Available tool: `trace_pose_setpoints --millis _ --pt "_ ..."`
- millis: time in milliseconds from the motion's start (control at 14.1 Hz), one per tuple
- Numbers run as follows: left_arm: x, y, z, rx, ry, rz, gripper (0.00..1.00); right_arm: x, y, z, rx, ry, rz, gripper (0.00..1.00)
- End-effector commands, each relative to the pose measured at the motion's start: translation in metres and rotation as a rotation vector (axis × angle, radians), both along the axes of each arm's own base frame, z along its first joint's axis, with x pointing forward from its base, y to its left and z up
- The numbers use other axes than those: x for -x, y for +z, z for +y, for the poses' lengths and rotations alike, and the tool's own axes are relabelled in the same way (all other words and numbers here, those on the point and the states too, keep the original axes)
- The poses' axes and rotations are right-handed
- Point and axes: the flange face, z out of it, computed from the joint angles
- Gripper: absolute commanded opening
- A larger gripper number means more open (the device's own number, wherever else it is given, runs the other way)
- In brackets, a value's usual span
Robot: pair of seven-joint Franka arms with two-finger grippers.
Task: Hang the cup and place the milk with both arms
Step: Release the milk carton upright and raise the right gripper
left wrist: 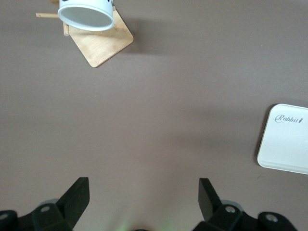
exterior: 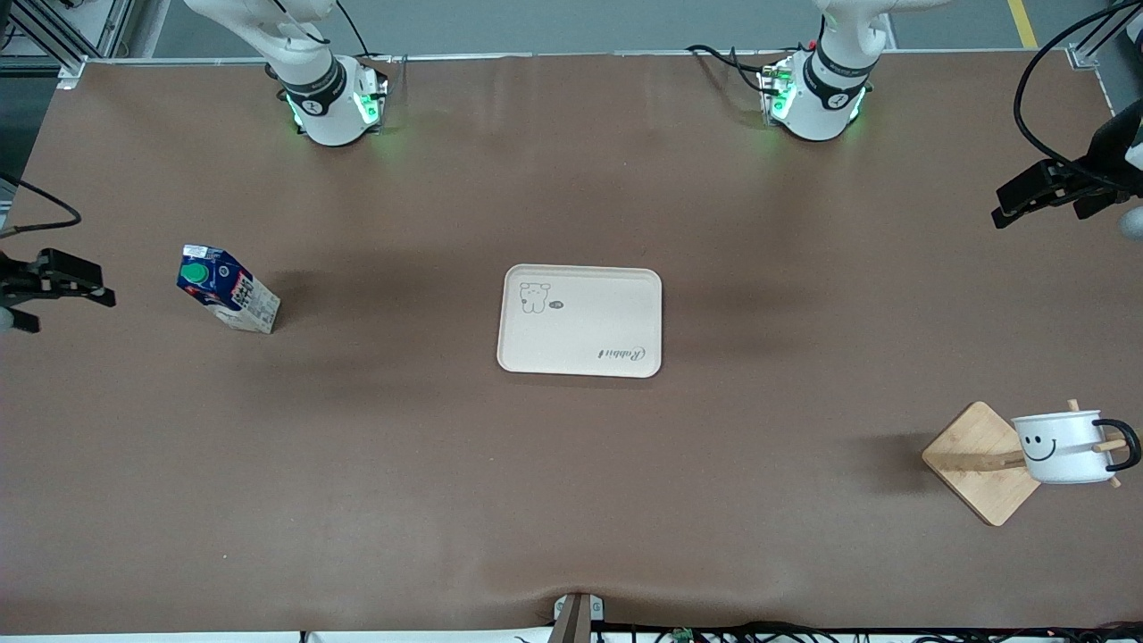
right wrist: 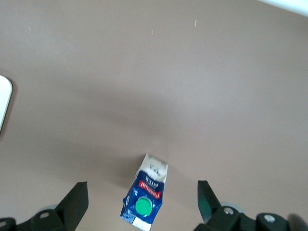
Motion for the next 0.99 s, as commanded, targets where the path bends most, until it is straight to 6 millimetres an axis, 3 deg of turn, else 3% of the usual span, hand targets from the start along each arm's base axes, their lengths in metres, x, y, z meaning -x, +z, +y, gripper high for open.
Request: trace_pose_setpoints --millis 0,71,212,354,496,638,779,921 --pt "0.002 0.005 0.0 -0.003 -0.011 -0.002 1.0 0.004 0.032 0.016 0.02 0.026 0.022 1.0" --pt "0.002 0.004 0.0 -0.003 -0.017 0.001 1.0 0.016 0.045 0.019 0.013 0.031 0.036 1.0" --pt "0.003 0.004 0.0 -0.003 -0.017 0.004 1.0 0.059 0.08 0.022 0.003 0.012 0.086 1.0" --pt "0.003 0.005 0.0 -0.004 -0.017 0.004 1.0 0.078 0.079 0.029 0.004 -0.108 0.133 1.0" --pt "0.004 0.005 0.0 -0.004 -0.017 0.006 1.0 0.087 0.065 0.036 0.03 -0.317 0.181 1.0" --pt "0.004 0.004 0.0 -0.004 -0.017 0.009 1.0 0.092 0.06 0.024 0.054 -0.357 0.15 1.0" --pt "0.004 0.004 0.0 -0.002 -0.019 0.009 1.0 0.109 0.046 0.014 0.053 -0.372 0.163 1.0" --pt "0.004 0.005 0.0 -0.002 -0.017 0.009 1.0 0.12 0.044 0.025 0.045 -0.317 0.141 1.0"
